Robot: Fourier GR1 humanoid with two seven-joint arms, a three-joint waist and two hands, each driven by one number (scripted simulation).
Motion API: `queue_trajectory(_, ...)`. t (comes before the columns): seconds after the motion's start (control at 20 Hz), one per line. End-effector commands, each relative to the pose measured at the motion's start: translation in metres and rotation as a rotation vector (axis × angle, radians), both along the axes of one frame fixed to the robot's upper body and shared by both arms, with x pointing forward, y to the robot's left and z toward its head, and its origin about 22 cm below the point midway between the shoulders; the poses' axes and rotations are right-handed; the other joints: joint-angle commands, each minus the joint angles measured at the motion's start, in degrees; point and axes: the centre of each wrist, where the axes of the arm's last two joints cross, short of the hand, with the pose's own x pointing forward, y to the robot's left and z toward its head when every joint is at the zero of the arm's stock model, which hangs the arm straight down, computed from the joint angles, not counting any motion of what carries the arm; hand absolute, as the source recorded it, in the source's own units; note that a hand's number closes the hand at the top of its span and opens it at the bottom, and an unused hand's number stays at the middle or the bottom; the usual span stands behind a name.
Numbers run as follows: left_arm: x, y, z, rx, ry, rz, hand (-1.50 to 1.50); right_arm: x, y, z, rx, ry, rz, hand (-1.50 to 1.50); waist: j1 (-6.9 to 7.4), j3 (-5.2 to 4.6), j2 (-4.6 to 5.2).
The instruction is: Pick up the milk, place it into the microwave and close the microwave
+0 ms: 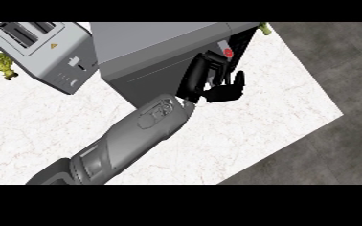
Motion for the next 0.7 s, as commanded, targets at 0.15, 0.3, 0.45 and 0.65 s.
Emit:
queue_trajectory(0.15, 0.005, -0.024, 0.021, -0.005, -0.032, -0.024, 1.50, 0.004, -0.005, 0.013, -0.015, -0.011, 0.015, -1.50, -1.58, 0.16, 1.00)
queue_trajectory(0.3, 0.005, -0.024, 0.021, -0.011, -0.030, -0.026, 1.50, 0.006, -0.010, 0.018, 0.002, -0.018, 0.000, -1.50, -1.01, 0.14, 0.86)
queue_trajectory(0.45, 0.004, -0.025, 0.022, -0.016, -0.033, -0.011, 1.50, 0.007, -0.009, 0.019, 0.005, -0.013, 0.014, -1.50, -1.48, 0.17, 0.92)
queue_trajectory(0.65, 0.004, -0.025, 0.021, -0.016, -0.030, -0.004, 1.50, 0.008, -0.012, 0.021, 0.007, -0.011, 0.019, -1.50, -1.99, 0.25, 1.09)
